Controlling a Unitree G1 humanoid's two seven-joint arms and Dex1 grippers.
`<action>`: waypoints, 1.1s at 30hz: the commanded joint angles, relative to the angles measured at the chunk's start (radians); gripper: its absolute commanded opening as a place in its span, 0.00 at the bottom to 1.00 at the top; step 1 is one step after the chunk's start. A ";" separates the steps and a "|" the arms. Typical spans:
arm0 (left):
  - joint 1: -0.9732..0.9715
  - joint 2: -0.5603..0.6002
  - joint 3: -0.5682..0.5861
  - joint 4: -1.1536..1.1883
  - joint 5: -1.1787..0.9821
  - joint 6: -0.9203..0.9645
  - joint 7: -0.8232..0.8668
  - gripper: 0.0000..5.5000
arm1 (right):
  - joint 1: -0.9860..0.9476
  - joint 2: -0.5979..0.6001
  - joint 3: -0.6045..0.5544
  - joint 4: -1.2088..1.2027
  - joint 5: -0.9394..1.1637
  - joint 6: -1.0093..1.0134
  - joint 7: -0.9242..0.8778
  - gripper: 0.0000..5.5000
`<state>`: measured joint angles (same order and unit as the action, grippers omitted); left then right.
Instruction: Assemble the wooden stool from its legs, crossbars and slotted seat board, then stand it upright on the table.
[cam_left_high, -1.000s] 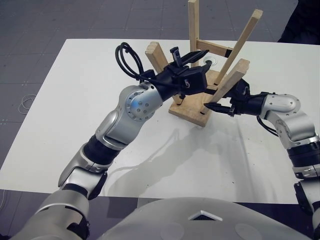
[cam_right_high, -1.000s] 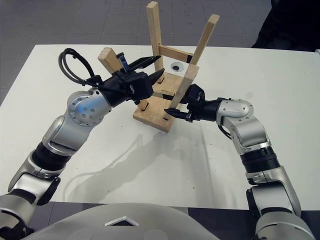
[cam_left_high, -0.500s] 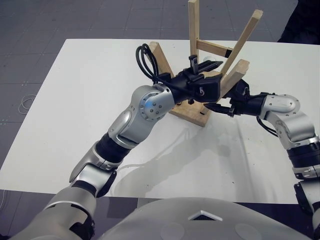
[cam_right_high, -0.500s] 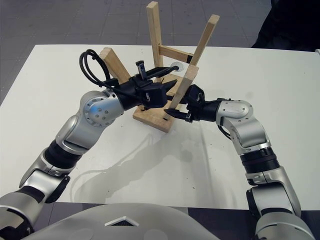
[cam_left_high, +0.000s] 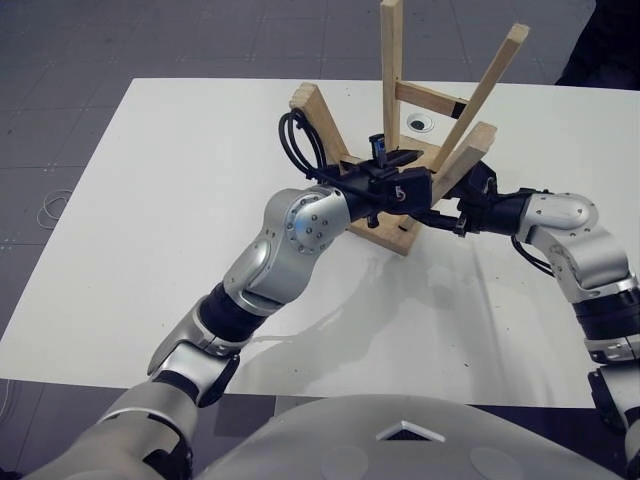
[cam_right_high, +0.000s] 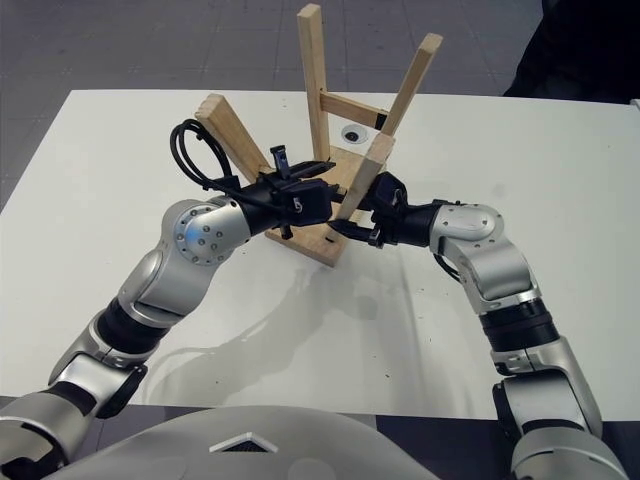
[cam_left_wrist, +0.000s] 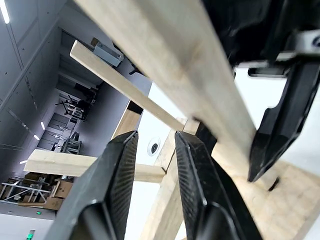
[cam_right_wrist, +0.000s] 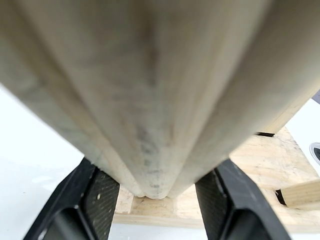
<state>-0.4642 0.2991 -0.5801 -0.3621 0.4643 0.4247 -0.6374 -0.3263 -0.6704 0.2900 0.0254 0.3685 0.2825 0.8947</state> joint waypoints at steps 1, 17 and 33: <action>-0.048 -0.008 0.080 -0.058 0.044 -0.049 0.092 0.25 | 0.089 -0.033 0.076 0.038 -0.087 0.141 0.014 0.37; 0.093 0.061 -0.004 0.007 0.145 -0.252 0.084 0.02 | 0.136 -0.037 0.063 -0.021 -0.069 0.167 -0.012 0.37; 0.289 0.114 0.074 -0.280 0.068 -0.228 -0.021 0.02 | 0.104 -0.029 0.048 0.010 -0.067 0.178 -0.009 0.37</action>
<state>-0.2072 0.3669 -0.5303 -0.5889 0.5594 0.1857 -0.5958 -0.2703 -0.6700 0.2647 -0.0500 0.3784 0.3201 0.8558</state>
